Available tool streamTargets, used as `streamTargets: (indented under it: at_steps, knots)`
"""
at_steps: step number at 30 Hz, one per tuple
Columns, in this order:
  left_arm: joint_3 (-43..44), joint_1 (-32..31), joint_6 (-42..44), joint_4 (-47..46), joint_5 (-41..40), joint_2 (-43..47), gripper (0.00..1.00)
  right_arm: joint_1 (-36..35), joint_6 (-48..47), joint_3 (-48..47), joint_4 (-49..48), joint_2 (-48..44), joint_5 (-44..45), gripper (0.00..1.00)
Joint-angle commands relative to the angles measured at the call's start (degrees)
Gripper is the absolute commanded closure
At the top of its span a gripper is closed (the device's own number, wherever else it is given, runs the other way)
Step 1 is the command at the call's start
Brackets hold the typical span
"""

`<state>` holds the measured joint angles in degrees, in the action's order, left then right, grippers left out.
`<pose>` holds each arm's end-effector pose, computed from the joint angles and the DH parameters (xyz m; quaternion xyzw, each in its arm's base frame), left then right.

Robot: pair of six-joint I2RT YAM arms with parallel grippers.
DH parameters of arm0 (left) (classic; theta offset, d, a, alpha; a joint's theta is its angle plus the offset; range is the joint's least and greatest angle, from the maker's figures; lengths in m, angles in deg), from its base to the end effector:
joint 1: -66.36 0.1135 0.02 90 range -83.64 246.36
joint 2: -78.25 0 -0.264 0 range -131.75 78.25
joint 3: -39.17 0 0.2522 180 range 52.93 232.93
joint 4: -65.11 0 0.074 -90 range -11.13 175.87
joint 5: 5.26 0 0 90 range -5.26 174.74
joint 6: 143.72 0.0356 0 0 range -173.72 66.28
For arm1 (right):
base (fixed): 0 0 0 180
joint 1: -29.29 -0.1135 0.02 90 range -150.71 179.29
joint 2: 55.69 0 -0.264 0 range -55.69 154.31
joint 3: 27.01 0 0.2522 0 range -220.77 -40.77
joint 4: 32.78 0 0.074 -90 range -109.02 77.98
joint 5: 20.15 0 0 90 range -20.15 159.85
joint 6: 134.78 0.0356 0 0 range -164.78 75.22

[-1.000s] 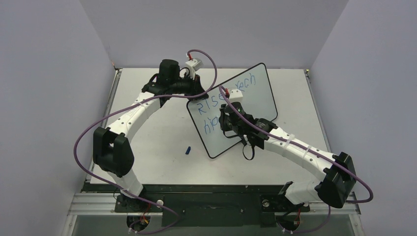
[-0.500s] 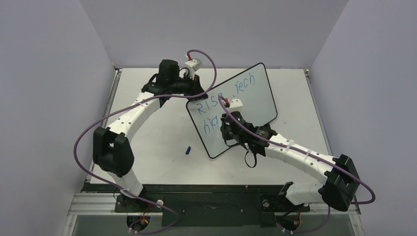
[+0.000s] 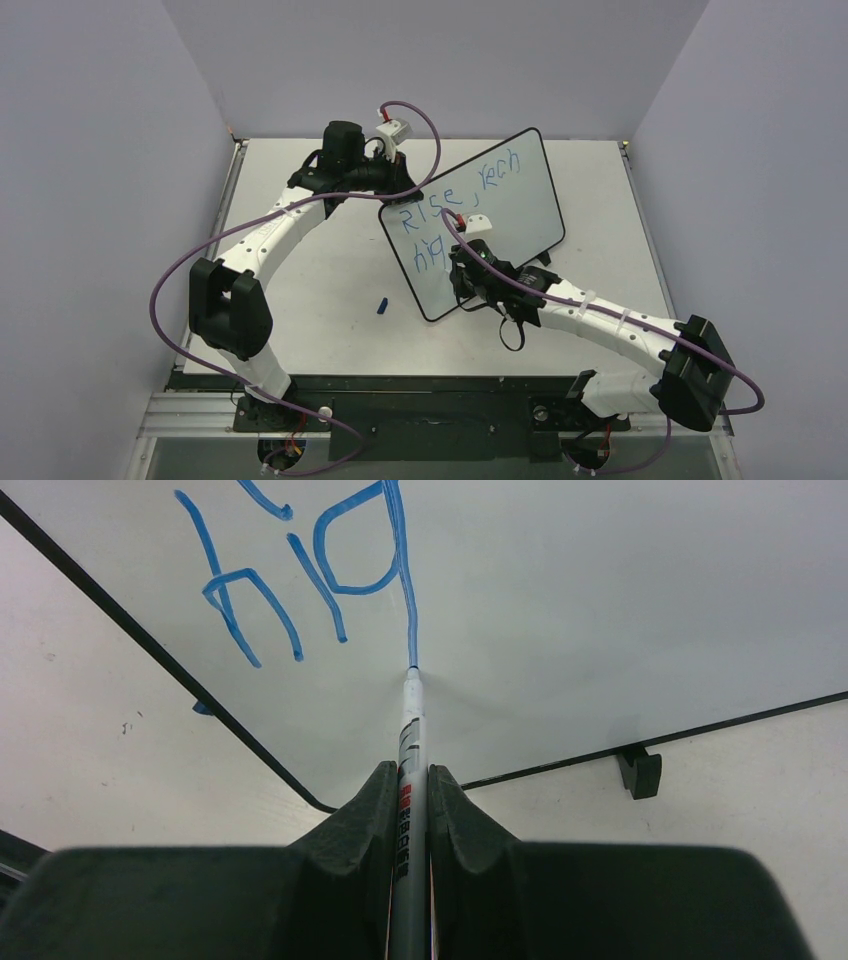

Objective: Write a sentence on the whiteboard

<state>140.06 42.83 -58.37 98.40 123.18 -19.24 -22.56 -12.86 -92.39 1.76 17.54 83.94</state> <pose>0.3529 -0.1778 0.3394 0.2967 0.7792 -0.3915 0.3893 0.1760 0.2100 0.2587 -0.1084 0.9029 0.1839 0.3731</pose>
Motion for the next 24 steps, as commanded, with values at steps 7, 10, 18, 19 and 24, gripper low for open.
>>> streamTargets:
  at_steps: [7,10,18,19,24]
  knots:
    - [0.9,-0.2,3.3,-5.0,-1.2,4.0,1.0,-1.4,0.7,-4.0,-2.2,1.7,-1.2,1.0]
    - [0.8,-0.2,3.4,-5.0,-1.2,4.0,1.0,-1.4,0.5,-4.8,-2.0,1.7,-1.3,1.0]
    - [0.9,-0.2,3.5,-4.9,-1.3,4.1,1.0,-1.4,0.0,-6.5,-0.8,0.4,-0.5,1.0]
    - [0.8,-0.2,3.4,-4.9,-1.3,4.1,1.0,-1.4,0.0,-6.5,-0.3,-0.5,-0.2,1.0]
    - [0.9,-0.2,3.4,-5.0,-1.3,4.1,1.0,-1.4,-0.2,-7.4,1.5,-4.6,1.4,1.0]
